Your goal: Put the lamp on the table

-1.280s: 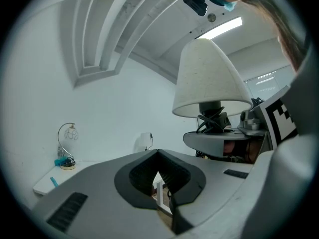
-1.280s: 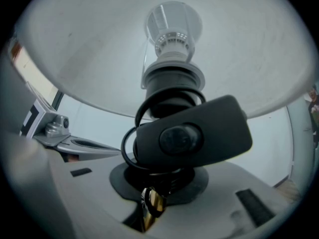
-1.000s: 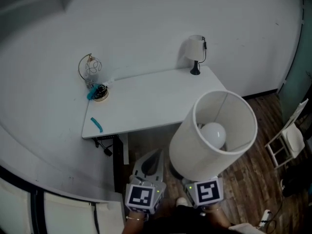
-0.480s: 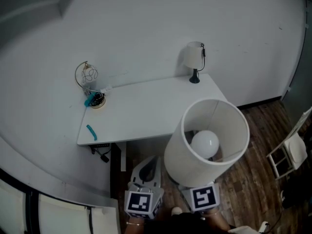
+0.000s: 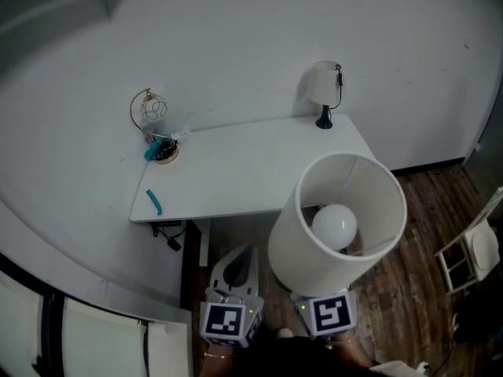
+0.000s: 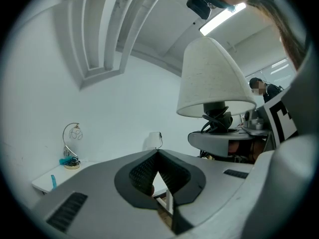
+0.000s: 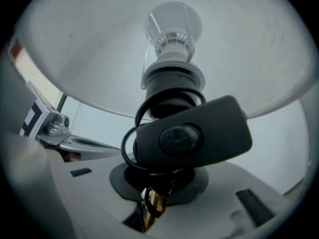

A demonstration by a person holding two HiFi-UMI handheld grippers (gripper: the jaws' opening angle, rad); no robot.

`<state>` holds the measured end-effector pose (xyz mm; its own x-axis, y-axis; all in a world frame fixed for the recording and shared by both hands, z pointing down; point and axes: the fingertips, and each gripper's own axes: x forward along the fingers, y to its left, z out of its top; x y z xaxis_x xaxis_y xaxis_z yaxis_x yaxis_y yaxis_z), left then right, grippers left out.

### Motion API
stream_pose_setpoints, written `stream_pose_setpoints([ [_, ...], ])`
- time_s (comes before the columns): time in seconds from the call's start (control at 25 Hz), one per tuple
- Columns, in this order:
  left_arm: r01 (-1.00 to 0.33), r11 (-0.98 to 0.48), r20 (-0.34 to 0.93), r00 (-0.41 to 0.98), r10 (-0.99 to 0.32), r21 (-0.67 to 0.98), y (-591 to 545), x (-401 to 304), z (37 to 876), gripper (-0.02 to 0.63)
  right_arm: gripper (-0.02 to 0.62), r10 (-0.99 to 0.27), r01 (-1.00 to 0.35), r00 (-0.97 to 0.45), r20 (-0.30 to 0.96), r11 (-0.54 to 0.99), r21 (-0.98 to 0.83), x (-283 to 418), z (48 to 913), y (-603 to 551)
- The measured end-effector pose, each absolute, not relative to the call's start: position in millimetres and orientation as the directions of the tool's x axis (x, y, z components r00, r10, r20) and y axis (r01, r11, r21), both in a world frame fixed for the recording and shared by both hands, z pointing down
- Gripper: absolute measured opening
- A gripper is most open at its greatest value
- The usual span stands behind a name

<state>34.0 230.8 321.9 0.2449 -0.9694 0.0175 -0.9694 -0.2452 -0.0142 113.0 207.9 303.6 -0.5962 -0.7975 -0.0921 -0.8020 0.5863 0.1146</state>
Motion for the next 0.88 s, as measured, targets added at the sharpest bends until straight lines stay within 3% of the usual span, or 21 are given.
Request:
stream_pose_setpoints([
  [0.88,-0.970,-0.244,0.029,0.244,-0.969,-0.011,203,45,326,-0.002,0.057,-0.811,-0.812,-0.582,-0.068,0.573,0.111,128,310,183],
])
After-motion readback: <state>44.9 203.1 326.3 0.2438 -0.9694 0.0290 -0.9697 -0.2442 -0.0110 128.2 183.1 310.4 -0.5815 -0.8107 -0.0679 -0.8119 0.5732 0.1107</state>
